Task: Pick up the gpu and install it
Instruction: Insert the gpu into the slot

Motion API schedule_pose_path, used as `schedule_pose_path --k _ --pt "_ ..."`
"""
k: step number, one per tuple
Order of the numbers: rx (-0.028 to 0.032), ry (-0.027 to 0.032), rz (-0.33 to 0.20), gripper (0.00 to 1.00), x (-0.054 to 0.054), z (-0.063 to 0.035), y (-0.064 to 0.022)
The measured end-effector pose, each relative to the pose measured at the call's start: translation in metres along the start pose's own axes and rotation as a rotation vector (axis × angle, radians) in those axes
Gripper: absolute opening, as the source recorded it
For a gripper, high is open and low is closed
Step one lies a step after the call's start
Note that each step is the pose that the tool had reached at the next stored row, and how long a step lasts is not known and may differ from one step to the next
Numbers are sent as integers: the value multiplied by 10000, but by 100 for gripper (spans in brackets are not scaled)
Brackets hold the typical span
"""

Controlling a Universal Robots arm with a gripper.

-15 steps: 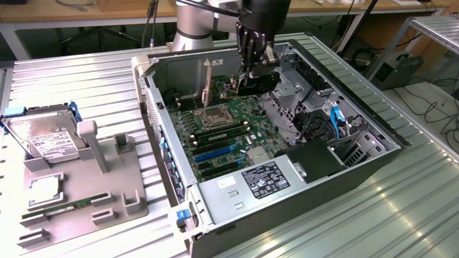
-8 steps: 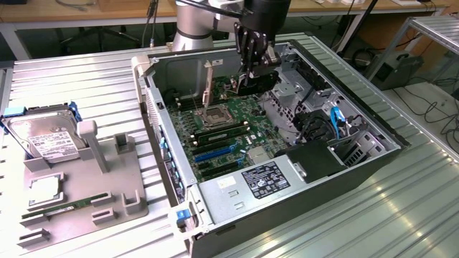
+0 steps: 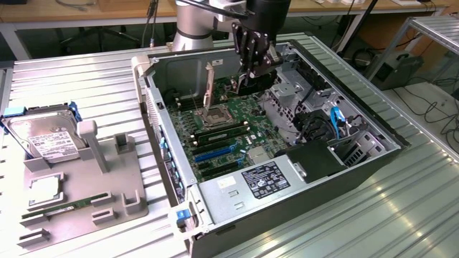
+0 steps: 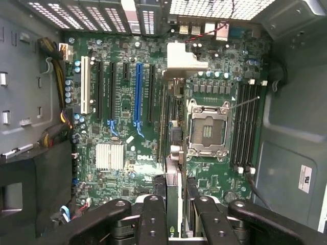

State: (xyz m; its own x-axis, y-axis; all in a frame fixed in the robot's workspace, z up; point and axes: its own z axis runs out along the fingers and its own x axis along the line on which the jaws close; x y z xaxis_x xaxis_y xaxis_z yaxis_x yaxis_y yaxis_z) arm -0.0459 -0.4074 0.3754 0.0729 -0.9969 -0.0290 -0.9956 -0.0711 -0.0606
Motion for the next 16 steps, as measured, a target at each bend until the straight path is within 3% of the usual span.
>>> schedule_pose_path --k 10,16 --pt "-24 -50 -843 26 0 0 0" --pt "-14 -29 -478 26 1 3 0"
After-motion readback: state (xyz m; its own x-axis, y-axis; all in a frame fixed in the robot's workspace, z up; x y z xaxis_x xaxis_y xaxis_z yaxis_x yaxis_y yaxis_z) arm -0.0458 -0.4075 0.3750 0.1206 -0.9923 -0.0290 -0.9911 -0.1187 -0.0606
